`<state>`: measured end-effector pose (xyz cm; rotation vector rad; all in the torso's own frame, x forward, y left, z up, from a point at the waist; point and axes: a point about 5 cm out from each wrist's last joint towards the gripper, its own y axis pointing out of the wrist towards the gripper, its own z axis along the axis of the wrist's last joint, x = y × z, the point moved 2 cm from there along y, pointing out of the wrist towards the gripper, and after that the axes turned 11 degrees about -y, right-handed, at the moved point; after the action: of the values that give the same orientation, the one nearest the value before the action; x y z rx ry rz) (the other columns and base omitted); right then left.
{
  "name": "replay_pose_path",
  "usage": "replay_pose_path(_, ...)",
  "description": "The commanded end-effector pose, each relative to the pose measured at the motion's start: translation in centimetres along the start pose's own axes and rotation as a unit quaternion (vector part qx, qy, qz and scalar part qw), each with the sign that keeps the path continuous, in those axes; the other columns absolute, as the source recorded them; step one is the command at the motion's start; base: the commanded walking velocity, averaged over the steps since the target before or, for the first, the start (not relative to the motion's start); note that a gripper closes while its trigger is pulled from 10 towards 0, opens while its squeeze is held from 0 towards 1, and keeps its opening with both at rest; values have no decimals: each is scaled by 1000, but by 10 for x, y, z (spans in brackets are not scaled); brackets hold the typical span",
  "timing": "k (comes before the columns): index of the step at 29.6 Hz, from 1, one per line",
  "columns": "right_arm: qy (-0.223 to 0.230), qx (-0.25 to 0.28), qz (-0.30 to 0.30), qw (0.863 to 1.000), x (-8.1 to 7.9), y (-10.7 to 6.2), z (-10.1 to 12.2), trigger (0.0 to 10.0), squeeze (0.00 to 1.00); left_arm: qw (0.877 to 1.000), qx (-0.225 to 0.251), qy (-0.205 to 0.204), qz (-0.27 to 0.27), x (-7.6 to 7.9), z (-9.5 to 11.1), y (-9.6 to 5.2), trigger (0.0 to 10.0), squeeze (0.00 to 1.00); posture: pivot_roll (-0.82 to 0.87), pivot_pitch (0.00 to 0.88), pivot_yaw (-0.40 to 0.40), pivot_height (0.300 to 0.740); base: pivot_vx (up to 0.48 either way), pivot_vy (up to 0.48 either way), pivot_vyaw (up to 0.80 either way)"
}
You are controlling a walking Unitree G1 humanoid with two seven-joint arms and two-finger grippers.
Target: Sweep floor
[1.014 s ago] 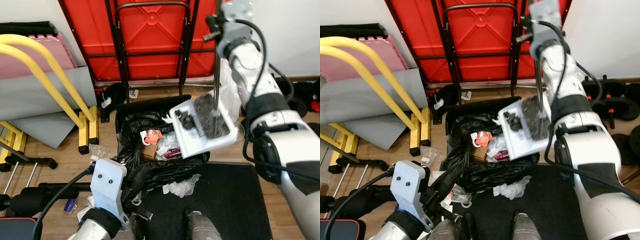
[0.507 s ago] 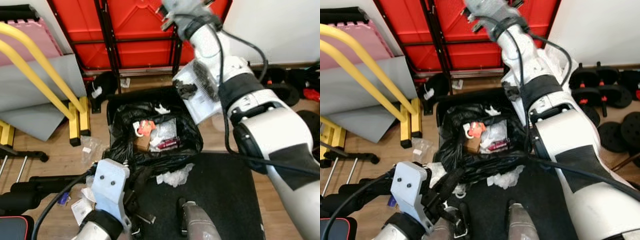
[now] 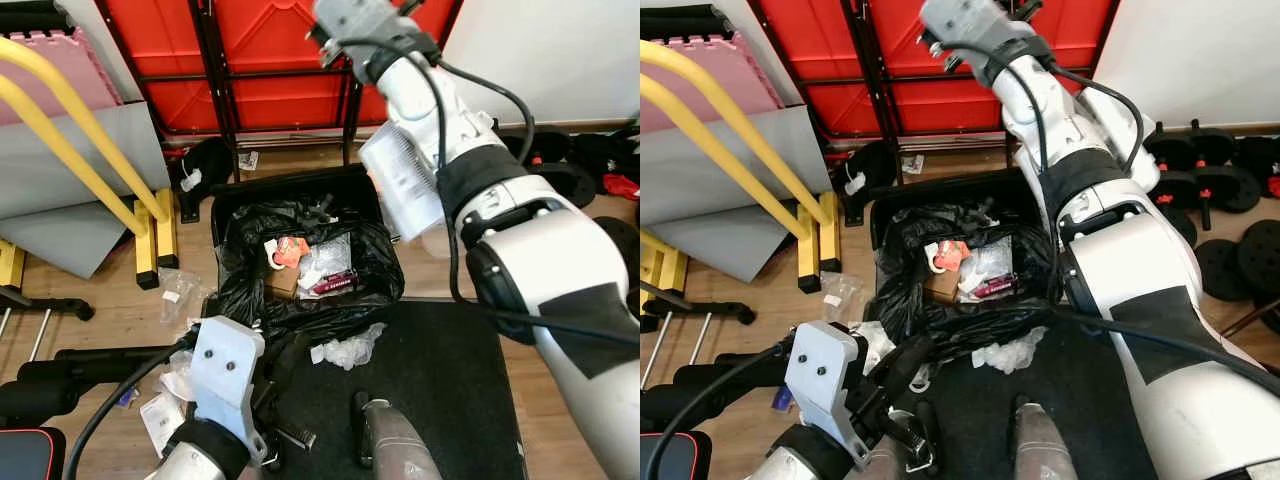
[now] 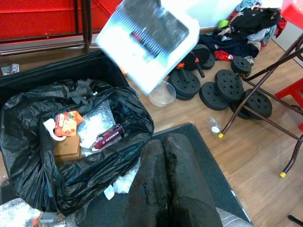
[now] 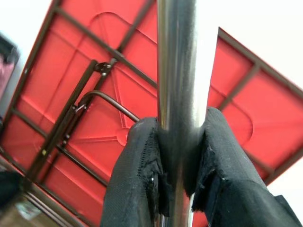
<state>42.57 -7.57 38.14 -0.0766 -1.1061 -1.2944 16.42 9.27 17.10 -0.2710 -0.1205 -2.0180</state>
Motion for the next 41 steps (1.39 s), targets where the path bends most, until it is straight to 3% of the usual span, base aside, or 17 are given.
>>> replay_pose_path(1, 33, 16, -19, 999, 15, -1, 1, 10000, 0, 999, -16, -1, 32, -6, -7, 0, 10000, 0, -4, 296, -53, 740, 0, 0, 0)
replay_pose_path(3, 49, 8, -23, 998, 18, -4, -6, 10000, 0, 999, -17, 0, 32, -7, -7, 1, 10000, 0, -6, 294, -52, 740, 0, 0, 0)
replay_pose_path(5, 112, -5, -23, 993, 20, -11, -21, 10000, 0, 999, -17, 0, 34, -9, -7, 2, 10000, 0, -10, 283, -49, 740, 0, 0, 0)
replay_pose_path(8, 144, -8, -23, 989, 20, -15, -27, 10000, 0, 999, -17, 0, 35, -10, -7, 3, 10000, 0, -10, 283, -49, 740, 0, 0, 0)
replay_pose_path(10, 194, -13, -22, 981, 21, -24, -40, 10000, 0, 999, -17, -2, 43, -16, -7, 6, 10000, 0, -18, 261, -44, 740, 0, 0, 0)
replay_pose_path(12, 194, -13, -22, 981, 21, -24, -40, 10000, 0, 999, -17, -2, 43, -16, -7, 6, 10000, 0, -18, 261, -44, 740, 0, 0, 0)
replay_pose_path(15, 229, -20, -26, 973, 19, -44, -62, 10000, 0, 997, -9, -16, 81, -32, -7, 10, 10000, 0, -30, 227, -43, 740, 0, 0, 0)
replay_pose_path(19, 235, -22, -24, 972, 17, -49, -67, 10000, 0, 996, -8, -21, 90, -36, -8, 13, 10000, 0, -34, 210, -45, 740, 0, 0, 0)
replay_pose_path(20, 260, -28, -14, 965, 8, -63, -75, 10000, 0, 994, -9, -18, 110, -44, -9, 14, 10000, 0, -51, 172, -41, 740, 0, 0, 0)
replay_pose_path(21, 260, -28, -14, 965, 8, -63, -75, 10000, 0, 994, -9, -18, 110, -44, -9, 14, 10000, 0, -51, 172, -41, 740, 0, 0, 0)
replay_pose_path(23, 305, -36, 1, 952, -5, -89, -81, 10000, 0, 991, -12, -11, 136, -56, -10, 15, 10000, 0, -66, 149, -31, 740, 0, 0, 0)
replay_pose_path(24, 305, -36, 1, 952, -5, -89, -81, 10000, 0, 991, -12, -11, 136, -56, -10, 15, 10000, 0, -66, 149, -31, 740, 0, 0, 0)
replay_pose_path(28, 334, -57, 30, 940, -28, -119, -77, 10000, 0, 988, -15, -9, 152, -69, -12, 19, 10000, 0, -73, 119, -21, 740, 0, 0, -247)
replay_pose_path(31, 349, -67, 36, 934, -35, -129, -78, 10000, 0, 988, -13, -7, 155, -73, -12, 22, 10000, 0, -75, 104, -18, 740, -165, 0, -698)
replay_pose_path(41, 338, -81, 45, 937, -34, -146, -74, 10000, 0, 987, -8, -1, 158, -82, -11, 28, 10000, 0, -77, 52, -3, 740, -253, 0, 290)
